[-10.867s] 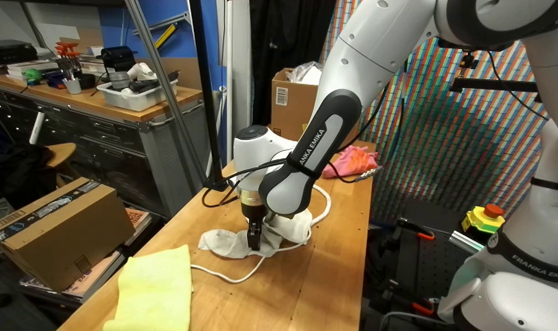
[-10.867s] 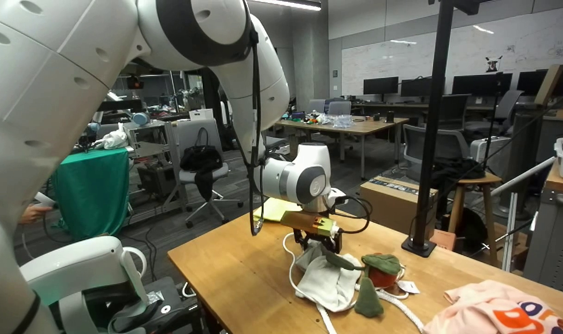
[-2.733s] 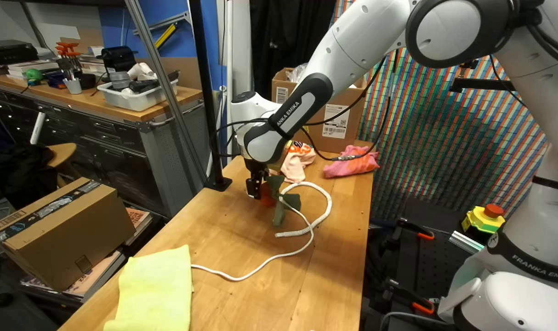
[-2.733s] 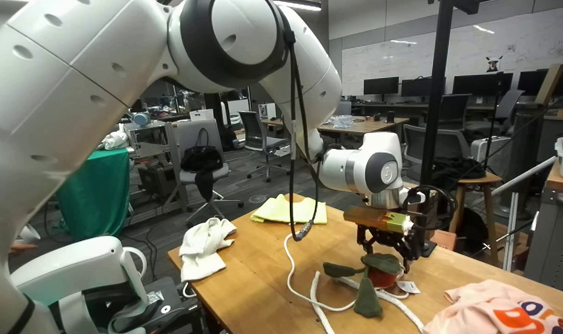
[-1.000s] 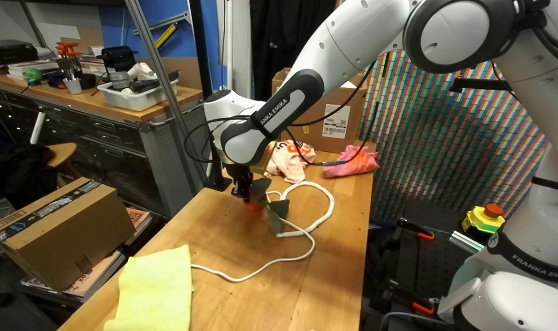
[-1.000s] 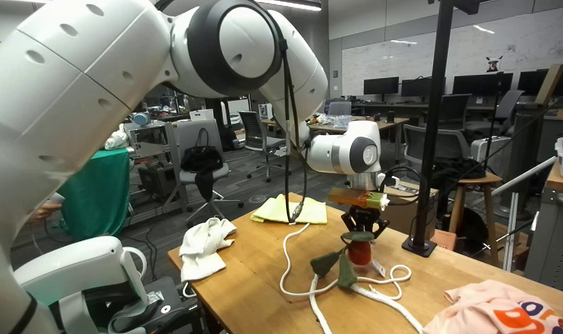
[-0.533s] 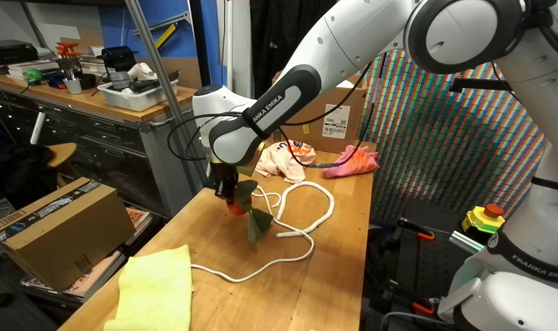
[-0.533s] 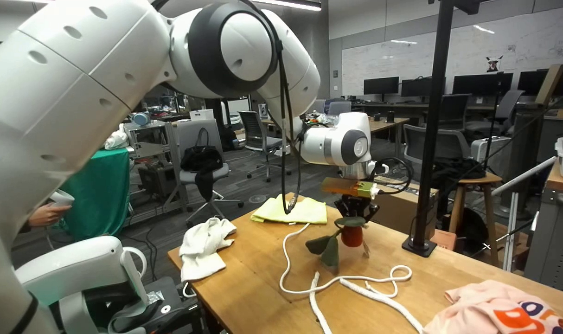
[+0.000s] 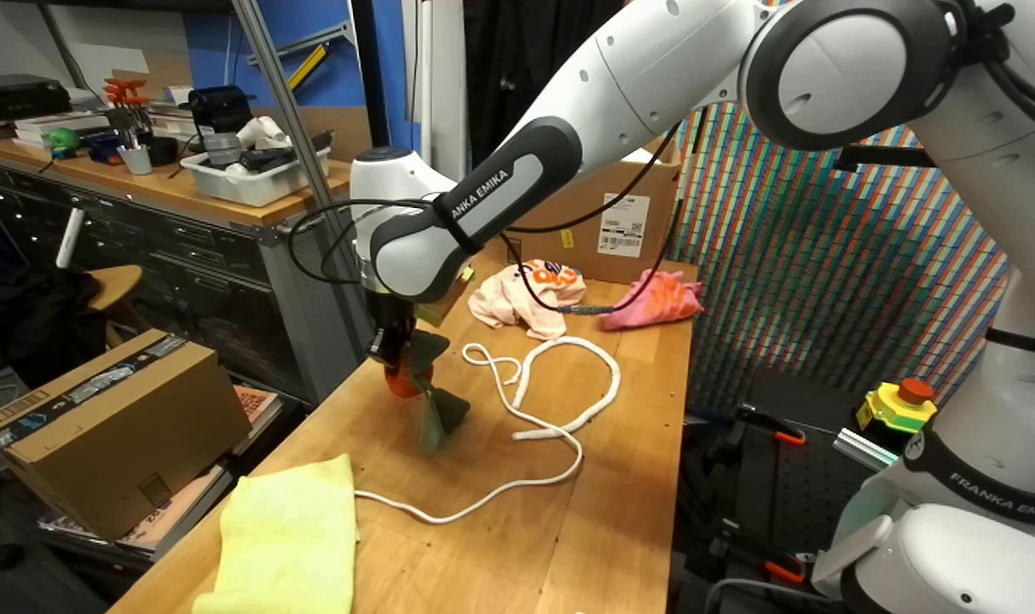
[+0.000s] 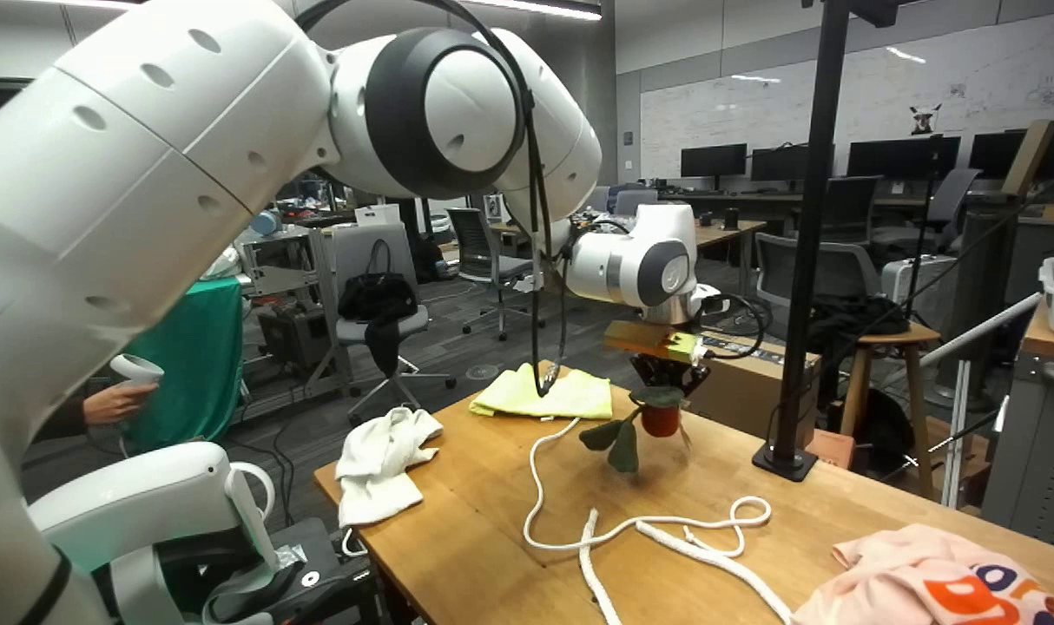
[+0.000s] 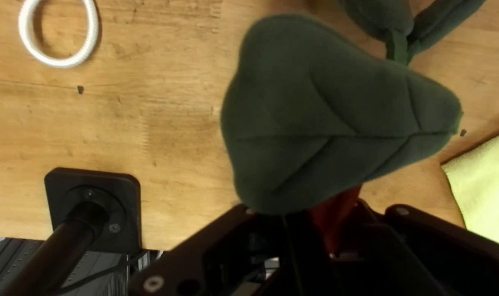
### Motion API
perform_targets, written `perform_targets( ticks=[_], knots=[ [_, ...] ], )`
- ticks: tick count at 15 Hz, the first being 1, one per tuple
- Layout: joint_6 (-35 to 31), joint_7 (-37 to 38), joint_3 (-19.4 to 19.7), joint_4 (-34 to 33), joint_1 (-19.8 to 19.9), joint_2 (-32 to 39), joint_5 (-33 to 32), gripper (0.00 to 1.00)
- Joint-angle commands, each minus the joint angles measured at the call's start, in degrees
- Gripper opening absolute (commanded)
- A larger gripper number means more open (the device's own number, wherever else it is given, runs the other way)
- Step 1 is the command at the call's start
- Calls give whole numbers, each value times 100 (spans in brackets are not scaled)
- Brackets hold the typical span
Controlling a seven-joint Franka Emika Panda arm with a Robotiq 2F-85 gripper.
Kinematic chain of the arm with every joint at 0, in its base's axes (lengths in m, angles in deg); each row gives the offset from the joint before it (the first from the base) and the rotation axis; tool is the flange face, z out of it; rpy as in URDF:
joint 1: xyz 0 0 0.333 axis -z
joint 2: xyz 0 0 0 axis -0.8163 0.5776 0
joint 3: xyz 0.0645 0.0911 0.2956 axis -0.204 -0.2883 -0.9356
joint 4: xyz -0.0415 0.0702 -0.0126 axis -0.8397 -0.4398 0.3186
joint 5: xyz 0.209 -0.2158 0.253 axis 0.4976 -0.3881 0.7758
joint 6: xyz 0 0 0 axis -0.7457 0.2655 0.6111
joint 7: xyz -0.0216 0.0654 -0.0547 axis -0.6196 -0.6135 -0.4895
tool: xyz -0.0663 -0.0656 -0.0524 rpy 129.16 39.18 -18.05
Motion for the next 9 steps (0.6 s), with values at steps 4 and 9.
perform_targets(
  ticks=[4,9],
  knots=[
    [-776,314,80,-714,-166,609,129,9],
    [-1225,627,295,-1024,-320,1011,69,10]
  ],
)
